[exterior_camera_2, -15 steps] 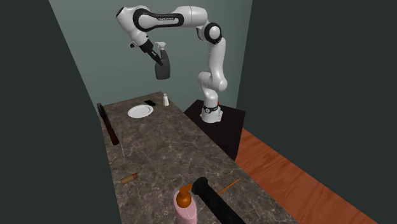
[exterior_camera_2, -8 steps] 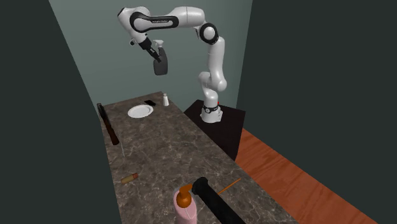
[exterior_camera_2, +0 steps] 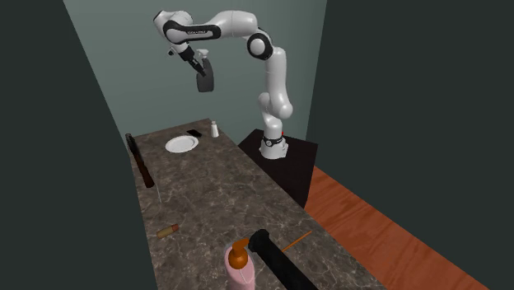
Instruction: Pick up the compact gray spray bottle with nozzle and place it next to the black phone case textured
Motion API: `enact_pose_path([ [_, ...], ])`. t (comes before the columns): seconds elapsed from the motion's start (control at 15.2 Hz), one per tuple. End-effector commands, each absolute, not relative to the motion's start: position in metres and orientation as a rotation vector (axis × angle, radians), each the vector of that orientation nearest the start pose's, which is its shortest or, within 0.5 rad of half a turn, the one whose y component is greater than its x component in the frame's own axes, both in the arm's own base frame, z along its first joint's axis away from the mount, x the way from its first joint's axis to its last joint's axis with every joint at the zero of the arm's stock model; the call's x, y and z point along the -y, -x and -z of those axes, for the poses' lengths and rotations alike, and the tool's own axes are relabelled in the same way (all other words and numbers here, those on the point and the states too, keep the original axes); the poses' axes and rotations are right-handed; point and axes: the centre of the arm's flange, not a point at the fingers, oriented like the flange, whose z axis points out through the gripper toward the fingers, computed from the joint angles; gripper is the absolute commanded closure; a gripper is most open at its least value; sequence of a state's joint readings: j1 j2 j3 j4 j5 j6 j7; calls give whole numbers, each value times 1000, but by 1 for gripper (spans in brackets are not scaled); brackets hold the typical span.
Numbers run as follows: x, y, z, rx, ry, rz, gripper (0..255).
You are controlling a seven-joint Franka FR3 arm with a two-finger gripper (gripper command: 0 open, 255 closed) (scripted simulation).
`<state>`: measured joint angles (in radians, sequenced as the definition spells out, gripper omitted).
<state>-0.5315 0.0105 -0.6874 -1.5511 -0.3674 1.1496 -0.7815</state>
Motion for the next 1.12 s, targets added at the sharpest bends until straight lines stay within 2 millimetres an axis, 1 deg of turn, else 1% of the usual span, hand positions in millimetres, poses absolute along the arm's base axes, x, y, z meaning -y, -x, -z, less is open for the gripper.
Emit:
enact_pose_path([
  [0.0,510,-111,-612,-741,2801,-786,255],
  [0.59,597,-31,-612,-741,2801,-786,255],
  [1.06,597,-31,-575,-741,2801,-786,255],
])
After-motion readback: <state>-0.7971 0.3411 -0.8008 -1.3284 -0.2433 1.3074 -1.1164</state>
